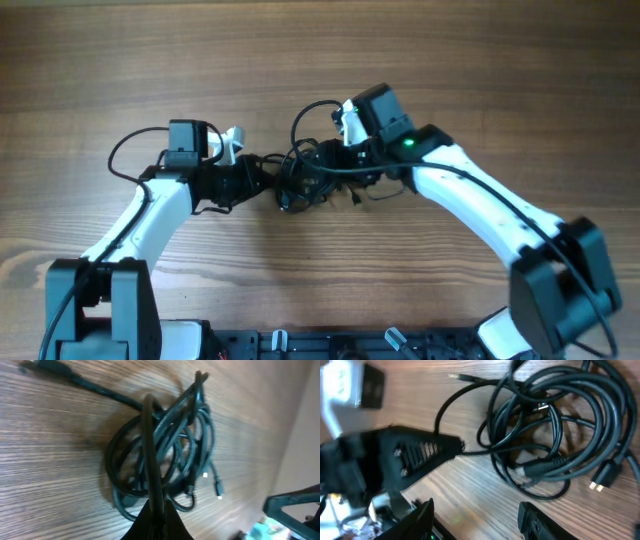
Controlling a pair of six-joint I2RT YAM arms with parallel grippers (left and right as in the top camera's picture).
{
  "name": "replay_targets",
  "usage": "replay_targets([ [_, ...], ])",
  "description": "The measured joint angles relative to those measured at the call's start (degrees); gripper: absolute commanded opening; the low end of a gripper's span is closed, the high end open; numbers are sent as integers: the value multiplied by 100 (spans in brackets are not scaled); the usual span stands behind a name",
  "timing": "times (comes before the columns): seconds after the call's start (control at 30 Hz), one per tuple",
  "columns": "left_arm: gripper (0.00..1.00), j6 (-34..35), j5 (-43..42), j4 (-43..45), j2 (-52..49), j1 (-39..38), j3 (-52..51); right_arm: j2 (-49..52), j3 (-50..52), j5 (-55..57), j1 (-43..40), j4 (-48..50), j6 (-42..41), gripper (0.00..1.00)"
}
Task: Untangle cables
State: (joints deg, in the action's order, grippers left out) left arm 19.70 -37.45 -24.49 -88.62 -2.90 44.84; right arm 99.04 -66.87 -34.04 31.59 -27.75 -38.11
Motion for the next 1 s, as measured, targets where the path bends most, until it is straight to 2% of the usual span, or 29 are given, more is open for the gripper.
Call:
replay_targets([
  [0.13, 4, 17, 426, -55, 0, -146, 0, 673, 13, -562, 59, 938, -468, 57],
  [0.23, 4, 17, 378, -44, 0, -155, 0, 861, 17, -765, 59, 1222, -673, 57],
  [0.37, 4, 22, -1012, 584, -4, -144, -7, 907, 17, -850, 57, 1222, -780, 58],
  [0.43, 4, 15, -1373, 754, -59, -46, -24, 907, 17, -988, -33, 1228, -815, 58],
  [0.6, 4, -833, -2306, 868, -74, -17, -26, 914, 17, -1290, -435, 1172, -815, 57],
  [0.63, 4, -1115, -2671, 868, -74, -20, -26, 918, 17, -1290, -461, 1172, -748, 55],
  [0.7, 4, -1696, -3357, 870, -74, -20, -26, 918, 17, -1316, -452, 1154, -448, 42],
  [0.77, 4, -2039, -3703, 872, -74, -20, -26, 918, 17, -1445, -452, 1167, -251, 40],
  [0.8, 4, -2256, -4000, 879, -74, -15, -26, 925, 17, -1801, -459, 1263, 70, 40],
  [0.87, 4, -2557, -4572, 935, -74, -9, -26, 940, 31, -2507, -544, 1615, 417, 49],
  [0.93, 4, -2634, -4776, 960, -74, 33, -24, 951, 31, -3213, -756, 1757, 782, 61],
  [1.0, 4, -2656, -4874, 957, -74, 107, -24, 951, 28, -3663, -1078, 1676, 1340, 64],
])
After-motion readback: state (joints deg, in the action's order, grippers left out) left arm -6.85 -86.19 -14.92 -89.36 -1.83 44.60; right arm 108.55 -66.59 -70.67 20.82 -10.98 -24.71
